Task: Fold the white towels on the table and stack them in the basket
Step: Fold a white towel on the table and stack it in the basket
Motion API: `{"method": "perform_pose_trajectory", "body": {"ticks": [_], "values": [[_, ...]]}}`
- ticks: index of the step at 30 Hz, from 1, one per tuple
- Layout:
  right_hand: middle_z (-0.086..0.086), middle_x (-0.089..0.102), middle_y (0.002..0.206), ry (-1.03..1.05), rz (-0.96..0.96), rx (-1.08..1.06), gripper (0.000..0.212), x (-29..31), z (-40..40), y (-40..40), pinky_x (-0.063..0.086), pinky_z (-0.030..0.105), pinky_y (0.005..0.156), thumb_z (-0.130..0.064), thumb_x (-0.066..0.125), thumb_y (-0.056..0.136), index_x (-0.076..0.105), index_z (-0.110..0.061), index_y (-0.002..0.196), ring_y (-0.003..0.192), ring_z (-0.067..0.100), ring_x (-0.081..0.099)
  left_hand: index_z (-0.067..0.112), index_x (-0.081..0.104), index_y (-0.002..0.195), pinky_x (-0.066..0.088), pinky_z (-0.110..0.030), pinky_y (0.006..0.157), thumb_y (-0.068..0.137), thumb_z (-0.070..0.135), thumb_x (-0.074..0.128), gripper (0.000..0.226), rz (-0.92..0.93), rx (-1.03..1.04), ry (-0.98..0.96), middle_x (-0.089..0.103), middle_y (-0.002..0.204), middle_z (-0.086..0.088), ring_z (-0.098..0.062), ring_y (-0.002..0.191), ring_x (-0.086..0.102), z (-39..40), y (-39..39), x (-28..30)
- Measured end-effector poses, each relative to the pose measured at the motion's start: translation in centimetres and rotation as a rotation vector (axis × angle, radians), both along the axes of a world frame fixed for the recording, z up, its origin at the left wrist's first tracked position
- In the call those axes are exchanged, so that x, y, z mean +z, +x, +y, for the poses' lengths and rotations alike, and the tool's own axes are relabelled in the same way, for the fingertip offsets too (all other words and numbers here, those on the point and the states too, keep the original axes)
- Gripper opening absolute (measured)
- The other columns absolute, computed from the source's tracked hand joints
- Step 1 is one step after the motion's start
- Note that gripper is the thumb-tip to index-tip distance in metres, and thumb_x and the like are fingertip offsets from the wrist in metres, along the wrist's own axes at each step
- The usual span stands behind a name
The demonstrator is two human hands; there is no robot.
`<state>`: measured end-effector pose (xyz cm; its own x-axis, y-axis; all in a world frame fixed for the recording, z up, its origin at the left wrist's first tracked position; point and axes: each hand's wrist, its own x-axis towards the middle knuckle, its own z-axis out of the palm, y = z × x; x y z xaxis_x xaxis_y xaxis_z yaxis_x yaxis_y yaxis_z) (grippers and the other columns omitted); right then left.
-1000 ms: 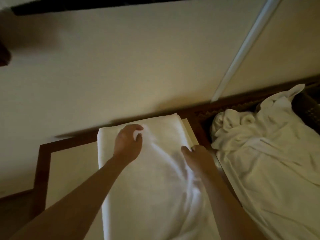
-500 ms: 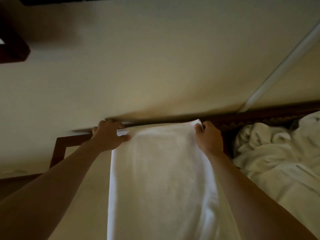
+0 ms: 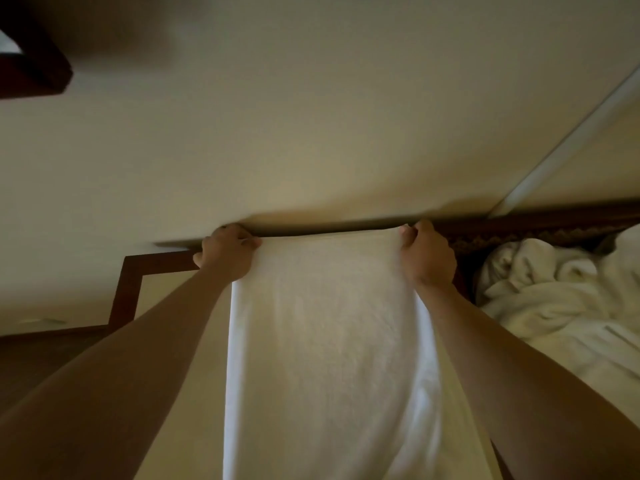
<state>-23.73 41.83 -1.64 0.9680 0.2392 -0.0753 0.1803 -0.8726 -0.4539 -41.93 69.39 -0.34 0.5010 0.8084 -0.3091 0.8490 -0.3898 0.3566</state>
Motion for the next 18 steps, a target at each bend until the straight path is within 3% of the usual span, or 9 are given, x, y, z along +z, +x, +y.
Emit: {"method": "perform_pose_trajectory", "body": {"ticks": [5, 10, 15, 18], "values": [[0.017, 0.065, 0.110, 0.045, 0.170, -0.038, 0.047, 1.4, -1.4, -0.6, 0.043, 0.038, 0.071, -0.051, 0.046, 0.104, 0.051, -0.005, 0.116, 0.097, 0.041, 0.063, 0.014, 0.061, 0.114, 0.042, -0.042, 0.094, 0.100, 0.036, 0.058, 0.026, -0.336, 0.177, 0.011, 0.060, 0.119, -0.015, -0.037, 0.113, 0.054, -2.7, -4.0, -0.2], [0.005, 0.060, 0.093, -0.025, 0.309, 0.003, 0.048, 2.2, -5.5, -5.1, 0.043, 0.033, 0.071, -0.056, 0.048, 0.101, 0.058, -0.009, 0.103, 0.083, 0.025, 0.058, 0.009, 0.064, 0.108, 0.039, -0.035, 0.081, 0.105, 0.035, 0.049, 0.030, -0.201, 0.176, -0.050, 0.066, 0.100, -0.009, -0.028, 0.092, 0.052, -6.3, -8.2, -0.1], [0.007, 0.065, 0.090, -0.061, 0.240, -0.021, 0.032, 1.5, -7.4, -8.9, 0.044, 0.033, 0.068, -0.042, 0.052, 0.100, 0.058, -0.011, 0.097, 0.081, 0.027, 0.062, 0.011, 0.063, 0.104, 0.042, -0.037, 0.078, 0.104, 0.046, 0.048, 0.038, -0.043, 0.168, -0.154, 0.061, 0.091, -0.003, -0.027, 0.089, 0.055, -7.3, -8.8, 0.2], [0.003, 0.060, 0.086, -0.015, 0.229, -0.019, 0.023, 1.4, -8.0, -9.7, 0.040, 0.033, 0.067, -0.035, 0.047, 0.105, 0.053, -0.015, 0.096, 0.079, 0.026, 0.058, 0.010, 0.059, 0.107, 0.043, -0.039, 0.079, 0.103, 0.047, 0.048, 0.039, -0.093, 0.183, -0.205, 0.060, 0.097, -0.005, -0.028, 0.091, 0.056, -7.8, -8.5, 0.6]]}}
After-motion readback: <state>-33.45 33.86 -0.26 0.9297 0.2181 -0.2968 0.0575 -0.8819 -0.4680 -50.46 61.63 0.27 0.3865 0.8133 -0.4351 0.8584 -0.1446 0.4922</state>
